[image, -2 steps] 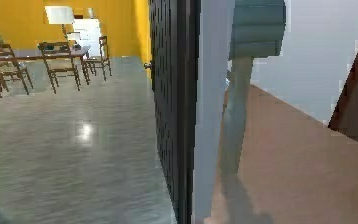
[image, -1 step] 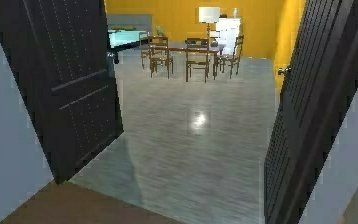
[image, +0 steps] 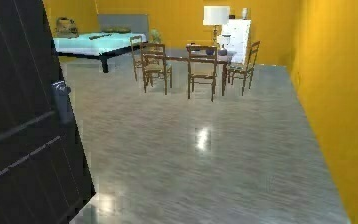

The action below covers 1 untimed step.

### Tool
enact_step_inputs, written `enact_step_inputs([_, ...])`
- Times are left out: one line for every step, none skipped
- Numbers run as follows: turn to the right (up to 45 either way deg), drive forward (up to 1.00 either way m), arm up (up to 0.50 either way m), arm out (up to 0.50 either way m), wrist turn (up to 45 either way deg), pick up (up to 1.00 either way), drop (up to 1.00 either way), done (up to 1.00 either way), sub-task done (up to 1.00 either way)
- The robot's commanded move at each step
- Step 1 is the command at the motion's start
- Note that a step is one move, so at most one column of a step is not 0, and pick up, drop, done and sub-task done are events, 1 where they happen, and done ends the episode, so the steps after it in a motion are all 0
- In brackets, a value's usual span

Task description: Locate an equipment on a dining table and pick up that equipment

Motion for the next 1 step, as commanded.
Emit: enact_step_inputs([0.0, 0.6, 0.0, 0.0, 0.0, 0.0, 0.0, 0.0, 0.0])
